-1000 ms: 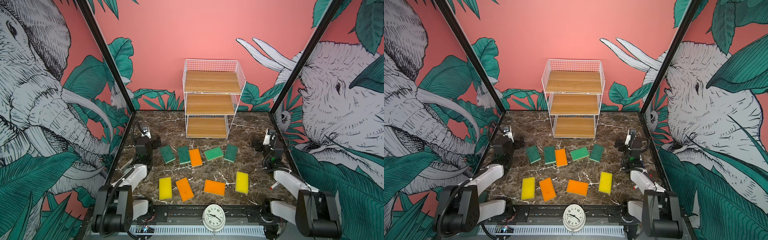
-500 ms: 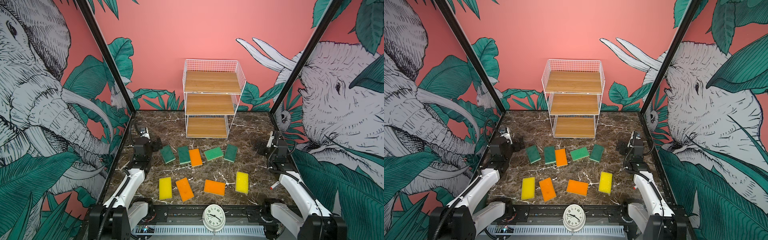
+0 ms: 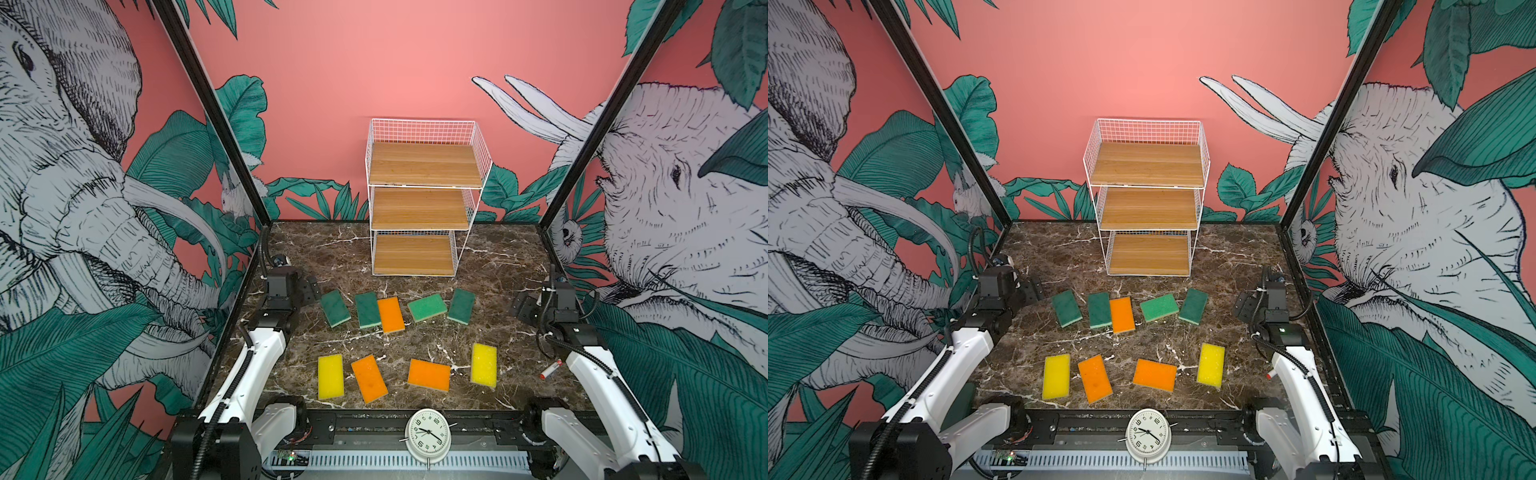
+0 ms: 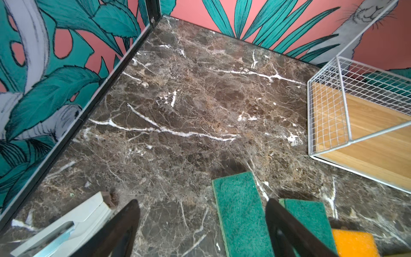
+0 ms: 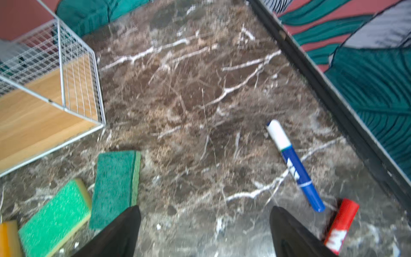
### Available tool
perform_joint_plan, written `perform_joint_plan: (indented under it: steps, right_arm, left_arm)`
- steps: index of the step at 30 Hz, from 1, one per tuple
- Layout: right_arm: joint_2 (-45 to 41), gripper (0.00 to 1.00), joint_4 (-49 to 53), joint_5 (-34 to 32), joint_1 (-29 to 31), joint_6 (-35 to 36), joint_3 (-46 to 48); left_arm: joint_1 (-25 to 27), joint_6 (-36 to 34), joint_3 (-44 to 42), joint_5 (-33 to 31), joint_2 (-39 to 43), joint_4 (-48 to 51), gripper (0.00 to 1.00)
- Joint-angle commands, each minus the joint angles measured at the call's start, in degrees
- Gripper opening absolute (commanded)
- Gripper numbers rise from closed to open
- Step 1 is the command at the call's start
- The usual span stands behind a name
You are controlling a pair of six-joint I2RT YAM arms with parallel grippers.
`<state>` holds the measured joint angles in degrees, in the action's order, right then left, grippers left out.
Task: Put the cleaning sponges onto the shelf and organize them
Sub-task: 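Move the right gripper down over the yellow sponge nearest the robot, then close the right gripper on the yellow sponge and lift it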
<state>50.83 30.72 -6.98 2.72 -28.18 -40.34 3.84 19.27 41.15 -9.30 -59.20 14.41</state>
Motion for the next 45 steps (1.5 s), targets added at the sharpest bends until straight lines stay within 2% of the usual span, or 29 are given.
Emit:
perform_joint_plan:
  steps: [1,13,19,25,34,45]
  right_arm:
    - [-0.3,0.91,9.6,-1.0,2.7,-4.0,-1.9]
    - [-3.2,0.87,22.2,-0.5,17.6,-15.5,-2.3]
    - [-1.9,0.88,26.8,0.3,23.5,-17.5,-2.0]
    - [0.2,0.9,26.6,2.8,29.8,-19.8,-1.2]
    - [0.4,0.9,23.4,3.9,39.9,-30.1,4.6]
    - [5.7,0.92,18.6,5.4,43.3,-32.2,7.6]
  left_arm:
    - [0.2,2.3,1.2,1.5,1.1,4.4,0.89]
    - [0.4,1.3,3.9,4.8,0.4,8.6,0.86]
    - [0.4,0.6,4.7,5.4,1.5,10.3,0.85]
    - [0.5,0.3,4.9,5.3,1.2,10.5,0.85]
    - [0.5,-1.1,6.7,5.5,0.9,12.2,0.85]
    - [0.5,-1.0,6.8,5.4,1.1,13.5,0.86]
